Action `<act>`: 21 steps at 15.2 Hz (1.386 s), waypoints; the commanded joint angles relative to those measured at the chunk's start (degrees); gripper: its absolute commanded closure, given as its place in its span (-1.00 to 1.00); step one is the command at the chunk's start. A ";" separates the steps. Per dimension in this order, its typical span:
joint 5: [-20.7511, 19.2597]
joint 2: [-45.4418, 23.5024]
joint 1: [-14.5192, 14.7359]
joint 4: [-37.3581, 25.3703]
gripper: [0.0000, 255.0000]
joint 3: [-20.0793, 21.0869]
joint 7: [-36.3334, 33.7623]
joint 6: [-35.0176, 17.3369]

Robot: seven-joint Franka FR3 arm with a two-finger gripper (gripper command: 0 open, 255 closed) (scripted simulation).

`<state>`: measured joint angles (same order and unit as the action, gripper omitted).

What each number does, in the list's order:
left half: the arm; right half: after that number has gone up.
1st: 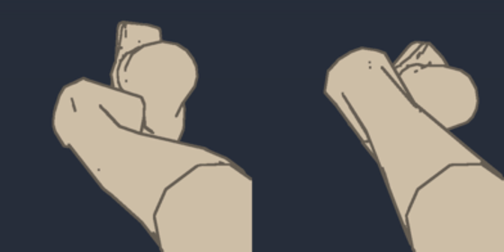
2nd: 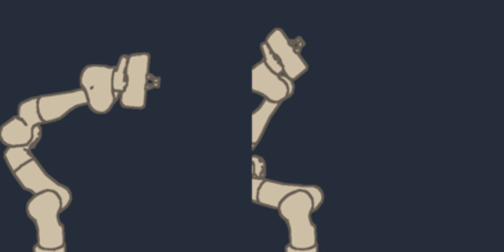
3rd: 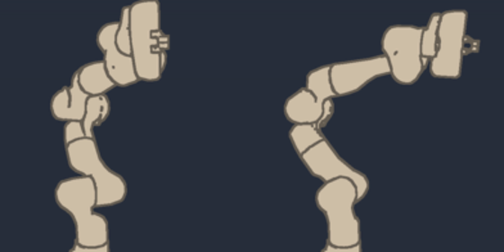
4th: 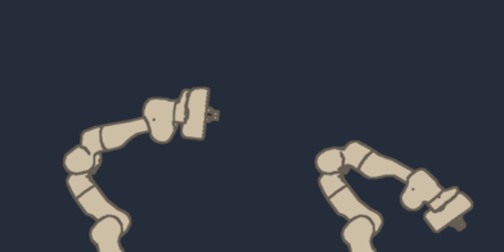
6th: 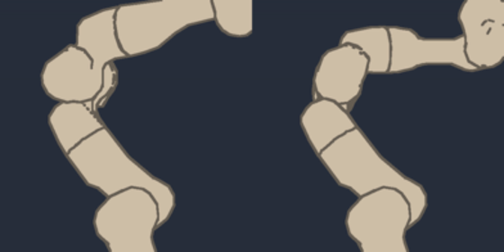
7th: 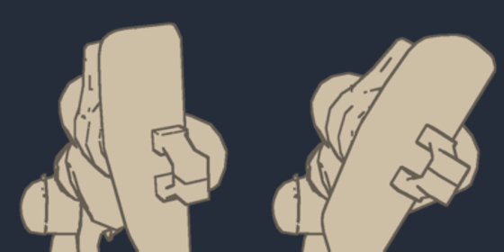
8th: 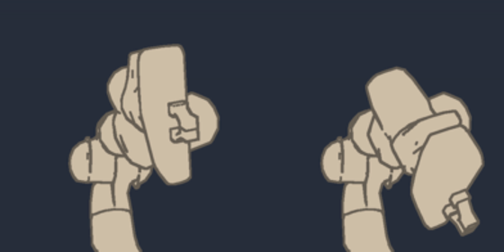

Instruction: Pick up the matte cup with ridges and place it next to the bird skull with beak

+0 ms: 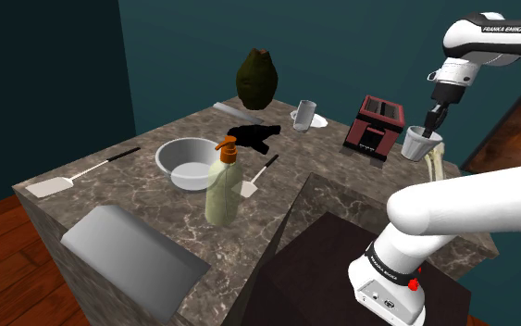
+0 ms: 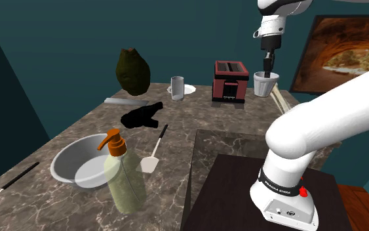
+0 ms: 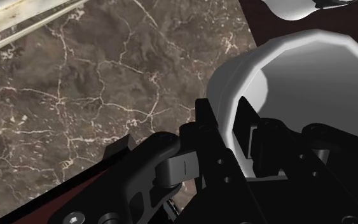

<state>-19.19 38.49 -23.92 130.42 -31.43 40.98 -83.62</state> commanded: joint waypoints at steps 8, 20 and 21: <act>-1.46 0.16 -0.47 6.62 1.00 -1.94 -0.48 -6.57; -3.58 -1.52 -0.77 14.36 1.00 -5.29 -0.90 -16.10; -3.76 -1.77 -0.77 14.93 1.00 -5.61 -0.92 -16.94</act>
<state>-22.78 36.80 -24.64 144.78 -36.83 40.13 -99.87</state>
